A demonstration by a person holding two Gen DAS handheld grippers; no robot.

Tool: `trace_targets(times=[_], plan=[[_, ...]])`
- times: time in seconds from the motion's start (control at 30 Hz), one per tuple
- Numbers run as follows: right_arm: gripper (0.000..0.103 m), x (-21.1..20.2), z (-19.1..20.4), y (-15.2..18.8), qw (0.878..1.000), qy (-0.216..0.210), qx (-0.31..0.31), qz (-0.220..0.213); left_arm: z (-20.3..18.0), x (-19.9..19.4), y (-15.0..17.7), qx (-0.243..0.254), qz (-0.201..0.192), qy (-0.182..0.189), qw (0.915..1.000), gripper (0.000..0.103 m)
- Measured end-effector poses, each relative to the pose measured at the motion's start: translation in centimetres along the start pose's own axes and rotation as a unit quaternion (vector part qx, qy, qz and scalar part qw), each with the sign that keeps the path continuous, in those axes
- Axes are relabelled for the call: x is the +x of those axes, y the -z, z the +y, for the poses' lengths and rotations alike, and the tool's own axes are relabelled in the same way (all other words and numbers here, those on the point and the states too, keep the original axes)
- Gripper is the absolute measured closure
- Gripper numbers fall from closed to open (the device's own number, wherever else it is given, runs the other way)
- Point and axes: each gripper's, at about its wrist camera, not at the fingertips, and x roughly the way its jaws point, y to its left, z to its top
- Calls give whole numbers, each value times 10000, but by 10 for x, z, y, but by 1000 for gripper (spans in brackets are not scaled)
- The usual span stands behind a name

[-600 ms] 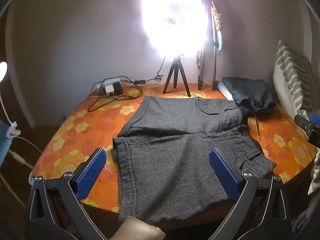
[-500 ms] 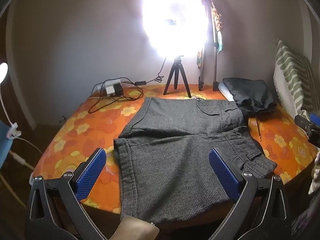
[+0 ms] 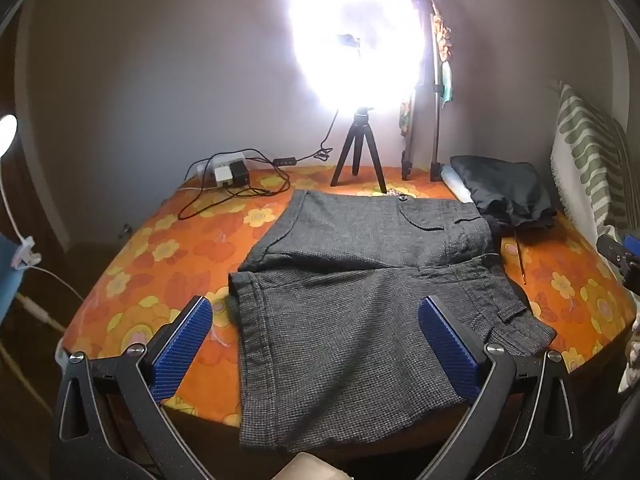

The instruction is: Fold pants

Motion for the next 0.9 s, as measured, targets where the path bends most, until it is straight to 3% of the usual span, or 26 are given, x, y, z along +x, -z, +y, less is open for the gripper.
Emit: trace_targets(times=[0.9], plan=[[0, -1, 8, -4, 10000, -61, -56, 17, 6, -3, 3, -44, -10, -31, 10000, 0]])
